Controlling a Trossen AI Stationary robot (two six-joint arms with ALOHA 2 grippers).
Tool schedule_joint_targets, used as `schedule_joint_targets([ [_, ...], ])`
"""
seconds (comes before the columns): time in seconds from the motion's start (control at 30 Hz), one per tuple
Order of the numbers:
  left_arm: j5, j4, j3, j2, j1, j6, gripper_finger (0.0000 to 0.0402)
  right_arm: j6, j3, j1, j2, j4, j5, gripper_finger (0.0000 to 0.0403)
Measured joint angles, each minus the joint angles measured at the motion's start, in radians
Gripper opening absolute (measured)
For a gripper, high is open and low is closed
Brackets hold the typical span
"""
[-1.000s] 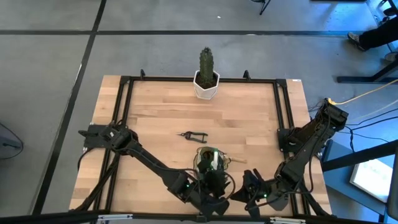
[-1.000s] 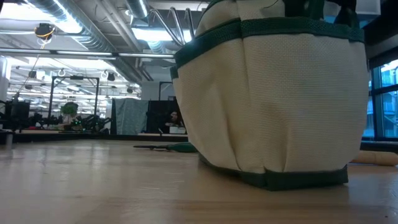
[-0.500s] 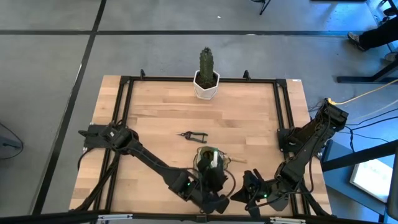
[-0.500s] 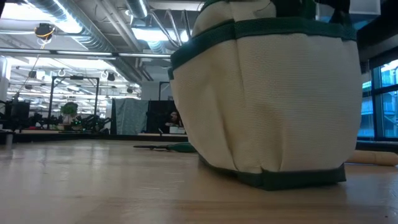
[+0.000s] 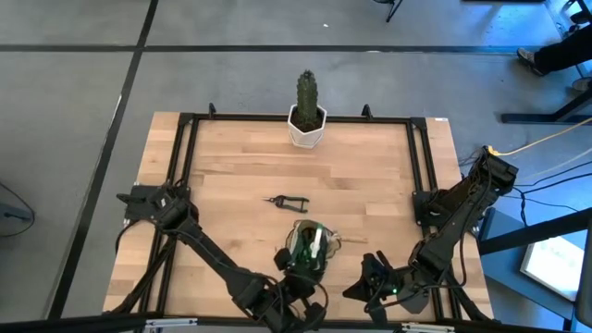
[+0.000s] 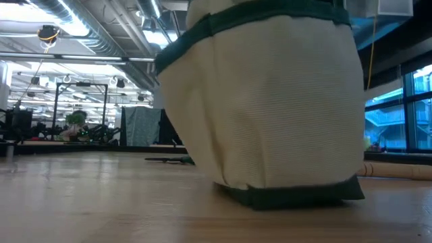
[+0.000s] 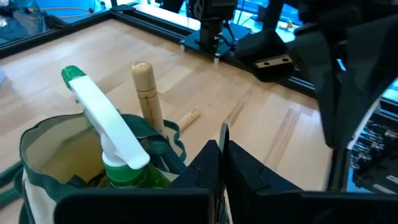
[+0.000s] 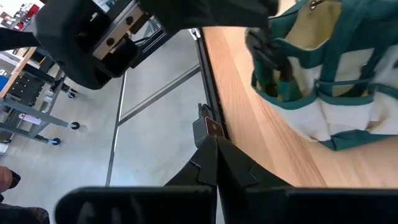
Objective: Pick & Place Garden tools in Gardening bag
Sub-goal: Put the shear scissors into the gardening bag
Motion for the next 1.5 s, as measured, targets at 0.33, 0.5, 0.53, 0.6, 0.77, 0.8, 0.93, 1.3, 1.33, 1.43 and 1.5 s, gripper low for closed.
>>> schedule_joint_targets([
  [0.33,0.031,-0.019,-0.014,-0.006,-0.008,0.026,0.0003,0.025,0.0,-0.007,0.0,0.0,-0.019,0.0],
  [0.5,0.039,0.125,-0.128,-0.008,-0.008,-0.004,0.0003,0.033,0.0,-0.007,0.0,0.001,-0.026,0.0],
  [0.53,0.038,0.152,-0.15,-0.008,-0.009,-0.014,0.0003,0.033,0.0,-0.007,0.0,0.001,-0.027,0.0],
  [0.6,0.024,0.185,-0.175,-0.008,-0.016,-0.018,0.0003,0.033,0.0,-0.008,0.0,0.001,-0.027,0.0],
  [0.77,0.029,0.183,-0.169,-0.014,-0.023,0.019,0.0003,0.033,0.0,-0.015,0.0,0.001,-0.027,0.0],
  [0.8,0.035,0.18,-0.161,-0.018,-0.022,0.048,0.0003,0.033,0.0,-0.017,0.0,0.001,-0.027,0.0],
  [0.93,0.065,0.174,-0.154,-0.053,-0.01,0.17,0.0003,0.033,0.0,-0.022,0.0,0.001,-0.027,0.0],
  [1.3,0.055,0.187,-0.246,-0.064,0.016,0.184,0.0003,0.06,0.0,-0.021,0.0,0.01,-0.085,0.0],
  [1.33,0.049,0.192,-0.259,-0.064,0.016,0.181,0.0002,0.06,0.0,-0.021,0.0,0.009,-0.087,0.0],
  [1.43,0.044,0.192,-0.29,-0.067,0.016,0.164,0.0002,0.06,0.0,-0.021,0.0,0.01,-0.088,0.0],
  [1.5,0.047,0.204,-0.308,-0.068,0.019,0.146,0.0002,0.06,0.0,-0.021,0.0,0.009,-0.088,0.0],
])
